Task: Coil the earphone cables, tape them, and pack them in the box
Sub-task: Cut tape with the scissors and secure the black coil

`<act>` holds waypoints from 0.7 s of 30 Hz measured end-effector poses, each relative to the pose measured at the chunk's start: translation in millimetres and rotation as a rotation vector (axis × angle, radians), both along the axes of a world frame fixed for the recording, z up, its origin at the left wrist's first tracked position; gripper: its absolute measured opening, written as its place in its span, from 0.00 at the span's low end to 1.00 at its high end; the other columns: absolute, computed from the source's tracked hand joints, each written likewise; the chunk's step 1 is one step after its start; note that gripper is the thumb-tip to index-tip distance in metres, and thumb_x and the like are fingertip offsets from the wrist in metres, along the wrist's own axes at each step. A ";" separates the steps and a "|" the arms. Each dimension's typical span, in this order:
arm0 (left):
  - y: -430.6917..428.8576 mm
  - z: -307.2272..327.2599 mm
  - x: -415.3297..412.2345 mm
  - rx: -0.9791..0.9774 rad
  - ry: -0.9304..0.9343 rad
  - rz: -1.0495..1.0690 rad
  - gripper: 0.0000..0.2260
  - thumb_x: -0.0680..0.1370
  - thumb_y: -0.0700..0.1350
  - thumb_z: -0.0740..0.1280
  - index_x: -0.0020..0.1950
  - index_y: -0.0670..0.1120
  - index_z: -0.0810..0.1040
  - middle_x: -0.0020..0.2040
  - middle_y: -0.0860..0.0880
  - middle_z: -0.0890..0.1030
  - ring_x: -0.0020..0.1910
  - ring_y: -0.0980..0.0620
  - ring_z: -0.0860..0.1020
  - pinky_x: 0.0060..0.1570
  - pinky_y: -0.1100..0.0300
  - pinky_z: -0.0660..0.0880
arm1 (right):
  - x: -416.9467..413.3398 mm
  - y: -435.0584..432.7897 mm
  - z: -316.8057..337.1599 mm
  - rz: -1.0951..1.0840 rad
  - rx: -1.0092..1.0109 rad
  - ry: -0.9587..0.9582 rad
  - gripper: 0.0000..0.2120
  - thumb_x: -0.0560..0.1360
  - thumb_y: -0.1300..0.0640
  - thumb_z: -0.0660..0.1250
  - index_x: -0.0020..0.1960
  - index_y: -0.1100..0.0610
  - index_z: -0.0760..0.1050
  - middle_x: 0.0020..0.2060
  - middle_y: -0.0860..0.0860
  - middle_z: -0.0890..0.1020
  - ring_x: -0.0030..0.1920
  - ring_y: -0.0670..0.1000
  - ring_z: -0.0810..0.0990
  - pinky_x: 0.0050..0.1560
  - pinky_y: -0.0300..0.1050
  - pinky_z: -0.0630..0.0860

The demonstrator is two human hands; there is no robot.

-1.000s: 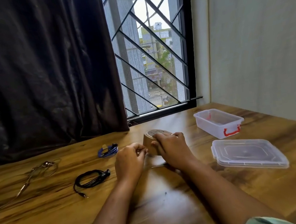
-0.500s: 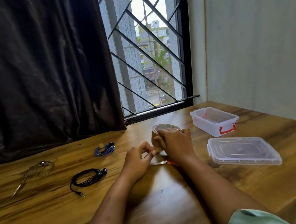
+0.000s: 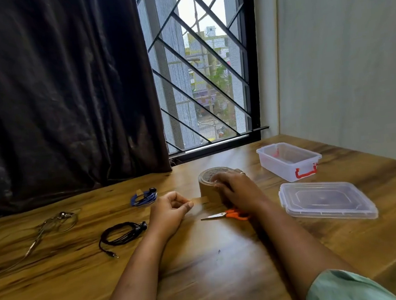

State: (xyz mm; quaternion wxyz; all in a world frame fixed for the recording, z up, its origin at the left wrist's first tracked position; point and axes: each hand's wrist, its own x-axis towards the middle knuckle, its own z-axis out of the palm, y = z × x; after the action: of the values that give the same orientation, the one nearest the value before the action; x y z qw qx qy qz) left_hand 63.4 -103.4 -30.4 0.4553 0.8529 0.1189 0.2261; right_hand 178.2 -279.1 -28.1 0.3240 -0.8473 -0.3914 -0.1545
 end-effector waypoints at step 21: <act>8.1 7.5 -13.8 -0.201 -0.022 -0.070 0.05 0.71 0.38 0.74 0.43 0.42 0.78 0.43 0.42 0.83 0.42 0.49 0.80 0.40 0.62 0.77 | -3.9 3.0 0.3 -0.092 0.081 0.011 0.22 0.70 0.71 0.60 0.60 0.56 0.78 0.59 0.55 0.80 0.61 0.55 0.75 0.59 0.39 0.67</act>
State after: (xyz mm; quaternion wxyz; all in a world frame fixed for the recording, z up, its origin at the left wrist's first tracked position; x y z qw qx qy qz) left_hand 49.6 -95.3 -22.9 0.5475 0.8040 0.1061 0.2063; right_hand 174.3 -276.2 -27.8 0.3525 -0.8515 -0.3437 -0.1802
